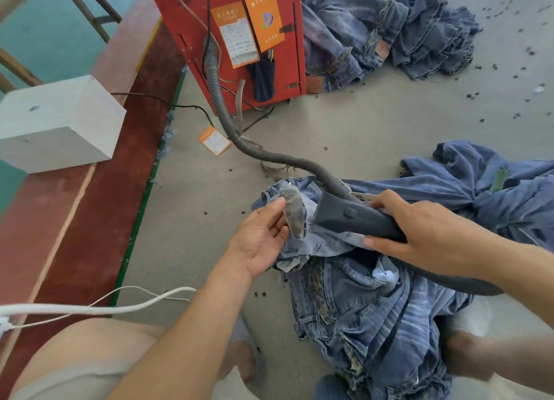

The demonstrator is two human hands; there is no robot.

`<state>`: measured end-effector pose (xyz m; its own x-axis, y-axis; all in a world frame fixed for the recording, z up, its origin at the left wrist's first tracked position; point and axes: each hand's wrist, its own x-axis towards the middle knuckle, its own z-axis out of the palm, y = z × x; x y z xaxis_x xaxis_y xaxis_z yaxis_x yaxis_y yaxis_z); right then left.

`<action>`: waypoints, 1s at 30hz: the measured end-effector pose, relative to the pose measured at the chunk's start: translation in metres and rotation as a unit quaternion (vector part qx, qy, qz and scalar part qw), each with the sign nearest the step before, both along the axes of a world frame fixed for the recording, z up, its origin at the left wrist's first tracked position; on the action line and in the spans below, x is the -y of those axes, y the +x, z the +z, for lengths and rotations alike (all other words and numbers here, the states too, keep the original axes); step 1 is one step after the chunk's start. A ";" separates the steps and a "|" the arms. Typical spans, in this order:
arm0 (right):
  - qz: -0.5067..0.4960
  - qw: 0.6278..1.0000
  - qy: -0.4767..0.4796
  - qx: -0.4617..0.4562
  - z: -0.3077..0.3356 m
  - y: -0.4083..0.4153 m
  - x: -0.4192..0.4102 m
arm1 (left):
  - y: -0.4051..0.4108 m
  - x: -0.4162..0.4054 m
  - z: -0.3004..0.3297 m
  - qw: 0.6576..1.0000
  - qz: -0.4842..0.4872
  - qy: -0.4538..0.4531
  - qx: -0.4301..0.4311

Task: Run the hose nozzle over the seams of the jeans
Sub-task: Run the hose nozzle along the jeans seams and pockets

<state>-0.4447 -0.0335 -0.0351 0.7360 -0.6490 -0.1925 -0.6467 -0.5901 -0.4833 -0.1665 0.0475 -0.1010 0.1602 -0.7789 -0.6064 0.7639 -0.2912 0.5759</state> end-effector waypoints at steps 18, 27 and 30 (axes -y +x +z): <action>-0.009 0.999 -0.033 -0.013 -0.001 -0.002 -0.005 | -0.015 0.015 -0.003 0.995 0.003 0.059 0.079; -0.143 0.988 -0.051 0.033 0.001 0.034 0.007 | -0.033 0.010 0.001 0.998 -0.065 -0.010 0.021; -0.127 0.991 -0.026 0.021 0.009 0.011 0.011 | -0.027 0.011 0.004 0.999 -0.031 -0.021 0.000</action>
